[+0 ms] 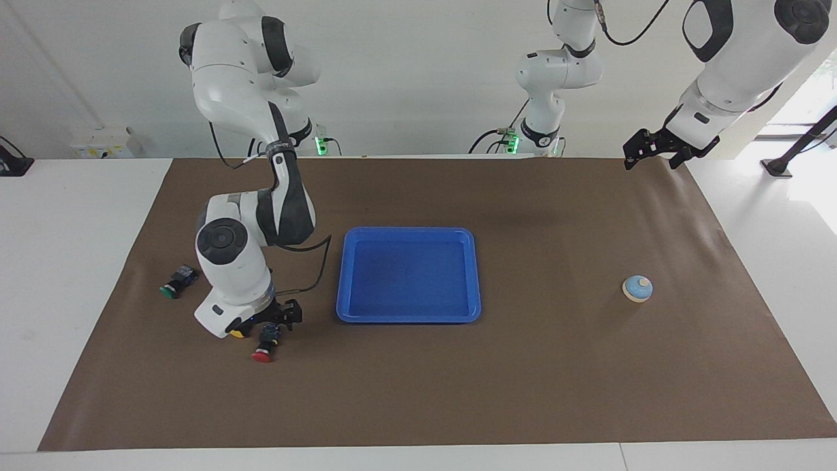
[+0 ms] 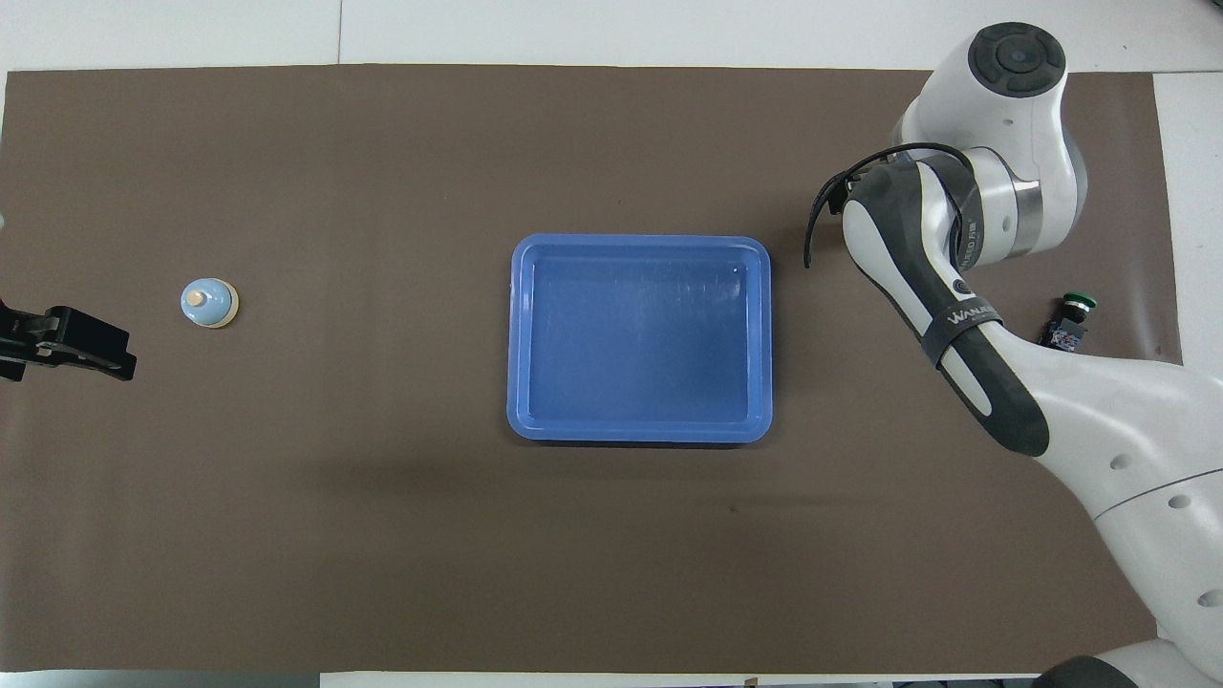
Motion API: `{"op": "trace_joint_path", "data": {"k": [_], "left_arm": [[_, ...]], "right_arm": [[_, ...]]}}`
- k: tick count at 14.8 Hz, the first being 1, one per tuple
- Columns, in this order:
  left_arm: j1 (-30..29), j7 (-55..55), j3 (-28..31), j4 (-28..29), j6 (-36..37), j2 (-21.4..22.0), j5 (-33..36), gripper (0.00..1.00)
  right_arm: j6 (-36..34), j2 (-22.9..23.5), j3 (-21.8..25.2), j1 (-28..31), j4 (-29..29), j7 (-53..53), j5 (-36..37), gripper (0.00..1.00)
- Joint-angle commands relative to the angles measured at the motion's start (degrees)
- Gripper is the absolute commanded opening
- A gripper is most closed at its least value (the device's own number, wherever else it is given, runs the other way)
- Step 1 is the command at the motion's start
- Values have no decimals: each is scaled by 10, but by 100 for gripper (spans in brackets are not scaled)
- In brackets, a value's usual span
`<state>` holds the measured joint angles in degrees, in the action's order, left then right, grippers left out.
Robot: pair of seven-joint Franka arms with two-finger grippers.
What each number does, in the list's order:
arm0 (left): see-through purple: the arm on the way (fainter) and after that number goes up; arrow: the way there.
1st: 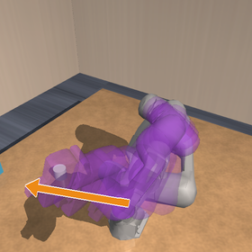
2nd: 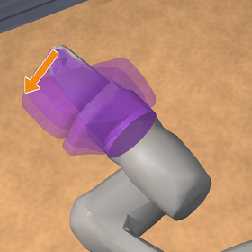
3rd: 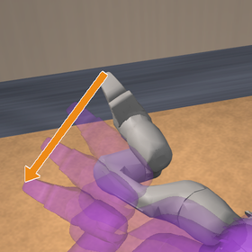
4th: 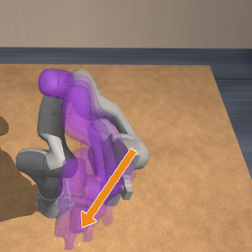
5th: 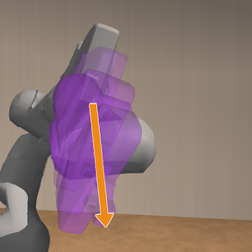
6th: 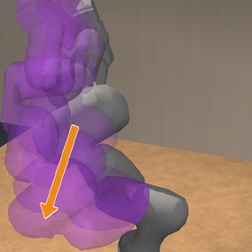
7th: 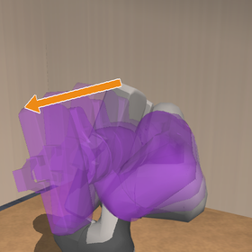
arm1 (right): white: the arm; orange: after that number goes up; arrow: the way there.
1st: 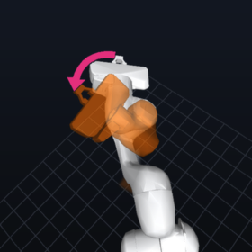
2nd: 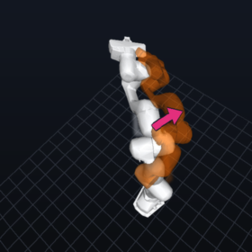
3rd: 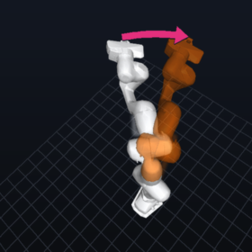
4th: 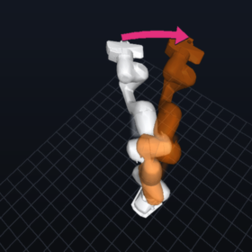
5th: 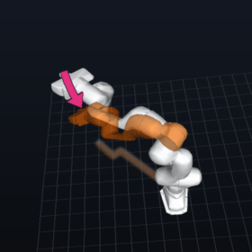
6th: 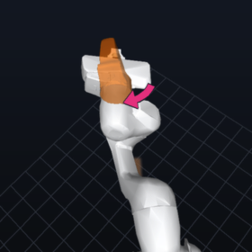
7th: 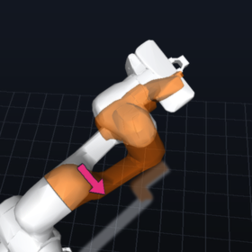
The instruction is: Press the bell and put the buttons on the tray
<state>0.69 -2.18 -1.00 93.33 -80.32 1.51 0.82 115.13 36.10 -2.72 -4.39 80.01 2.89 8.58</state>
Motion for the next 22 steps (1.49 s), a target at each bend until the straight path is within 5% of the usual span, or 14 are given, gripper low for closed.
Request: {"op": "trace_joint_path", "data": {"k": [1,5,13,15,18,20,21,22], "left_arm": [[5,13,4,7,-27,-4,-1,100],[13,15,3,-18,-7,-20,0,100],[12,19,4,3,-102,-19,0,100],[12,18,3,2,-106,-19,-1,100],[13,21,4,2,-98,-20,-1,100],[13,23,3,5,-96,-17,-1,100],[14,23,3,5,-95,-16,-1,100],[14,23,3,6,-94,-15,-1,100]], "right_arm": [[6,7,-2,2,-5,-3,17,100],[35,11,-2,-5,12,-3,26,97],[70,10,-2,-2,42,-21,34,96],[73,11,-2,-1,50,-21,34,89],[66,8,-3,-1,57,-21,34,64],[59,4,-2,-3,64,-22,34,30],[57,3,-3,-3,68,-22,34,5],[57,2,-2,-5,68,-21,34,0]]}}
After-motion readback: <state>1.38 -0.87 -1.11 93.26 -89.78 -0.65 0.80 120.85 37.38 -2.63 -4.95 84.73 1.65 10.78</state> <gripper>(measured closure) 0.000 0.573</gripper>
